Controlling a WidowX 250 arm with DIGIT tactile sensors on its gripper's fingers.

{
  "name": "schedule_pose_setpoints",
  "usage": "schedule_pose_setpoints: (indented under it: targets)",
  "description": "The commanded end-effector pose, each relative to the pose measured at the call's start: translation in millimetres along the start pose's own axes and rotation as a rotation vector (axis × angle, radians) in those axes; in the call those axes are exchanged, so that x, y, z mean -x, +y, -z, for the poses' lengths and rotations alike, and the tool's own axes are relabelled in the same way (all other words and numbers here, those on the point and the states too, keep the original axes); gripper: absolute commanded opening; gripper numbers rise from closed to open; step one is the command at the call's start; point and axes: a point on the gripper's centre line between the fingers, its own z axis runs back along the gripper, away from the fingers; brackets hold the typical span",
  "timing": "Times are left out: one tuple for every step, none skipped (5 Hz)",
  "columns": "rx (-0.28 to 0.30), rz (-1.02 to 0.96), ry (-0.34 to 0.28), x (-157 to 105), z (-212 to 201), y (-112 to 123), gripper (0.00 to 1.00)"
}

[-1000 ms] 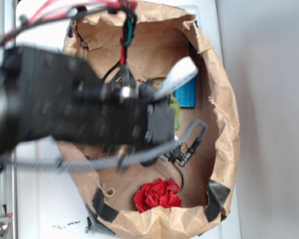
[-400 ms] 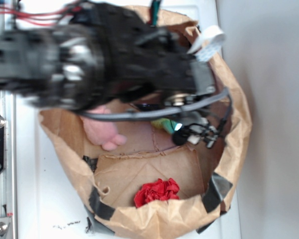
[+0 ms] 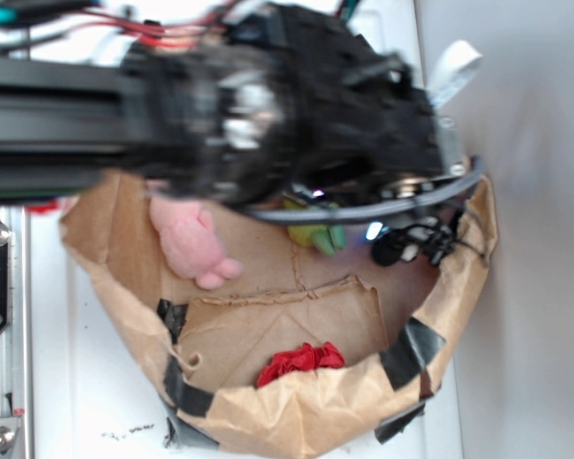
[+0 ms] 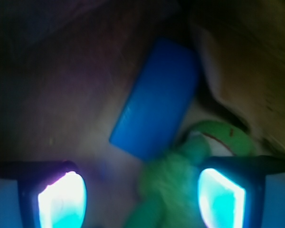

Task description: Grab the green animal.

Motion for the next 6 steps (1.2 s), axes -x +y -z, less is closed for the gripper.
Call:
schedule_pose_setpoints:
  targets:
    - [0.051, 0.168, -0.122, 42.6, -9.0, 21.5, 1.00]
    - [0.076, 0.219, -0.112, 73.8, -20.5, 59.3, 1.00]
    - [0.085, 0.293, -0.126, 43.4, -18.8, 48.3, 1.00]
    - [0.113, 0.289, -0.096, 29.4, -33.0, 46.7, 1.00]
    - [0.112, 0.247, -0.080, 36.7, -38.0, 50.2, 1.00]
    - [0.115, 0.234, -0.086, 12.9, -31.2, 31.6, 1.00]
